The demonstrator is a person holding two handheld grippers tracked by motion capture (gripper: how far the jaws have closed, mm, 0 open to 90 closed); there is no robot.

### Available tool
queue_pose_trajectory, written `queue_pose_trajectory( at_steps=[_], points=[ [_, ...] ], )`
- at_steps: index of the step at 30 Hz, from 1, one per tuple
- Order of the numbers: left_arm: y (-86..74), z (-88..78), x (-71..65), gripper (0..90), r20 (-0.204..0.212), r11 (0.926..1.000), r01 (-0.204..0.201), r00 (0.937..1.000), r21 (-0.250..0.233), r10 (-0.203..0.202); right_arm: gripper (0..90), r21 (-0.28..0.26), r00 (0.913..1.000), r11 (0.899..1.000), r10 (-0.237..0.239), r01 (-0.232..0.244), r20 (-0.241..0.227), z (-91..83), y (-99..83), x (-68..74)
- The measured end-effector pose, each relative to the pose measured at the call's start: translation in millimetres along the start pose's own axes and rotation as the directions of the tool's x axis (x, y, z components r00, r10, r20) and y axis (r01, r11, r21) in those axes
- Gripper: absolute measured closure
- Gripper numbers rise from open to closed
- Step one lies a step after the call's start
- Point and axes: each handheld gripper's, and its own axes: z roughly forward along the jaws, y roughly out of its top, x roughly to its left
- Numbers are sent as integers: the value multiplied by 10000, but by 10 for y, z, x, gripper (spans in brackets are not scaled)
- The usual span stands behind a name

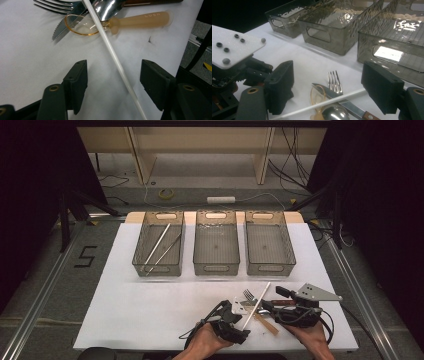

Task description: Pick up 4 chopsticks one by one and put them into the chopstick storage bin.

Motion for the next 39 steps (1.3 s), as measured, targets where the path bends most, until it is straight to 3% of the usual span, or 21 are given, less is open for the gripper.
queue_pose_trajectory(
  at_steps=[3, 11, 19, 26, 39],
  points=[
    [7, 14, -18, 408, -101, 9993, -333, 9994, 152, 335, 273, -34, 10000, 10000, -3, 3, 21, -2, 1, 0],
    [22, 18, -13, 501, -315, 9970, -716, 9969, 285, 725, 273, -6, 10000, 10000, -7, 7, 5, 1, 0, 0],
    [25, 11, 11, 583, -401, 9956, -862, 9953, 366, 877, 273, 11, 10000, 10000, -27, 27, -31, -2, 0, 3],
    [29, 3, 42, 655, -444, 9961, -803, 9956, 376, 820, 273, 27, 10000, 10000, -44, 45, -32, -2, -1, 5],
    [36, -4, 138, 775, -251, 9996, -147, 9996, 252, 153, 273, 21, 10000, 10000, -61, 61, -46, 5, -2, 8]
  ],
)
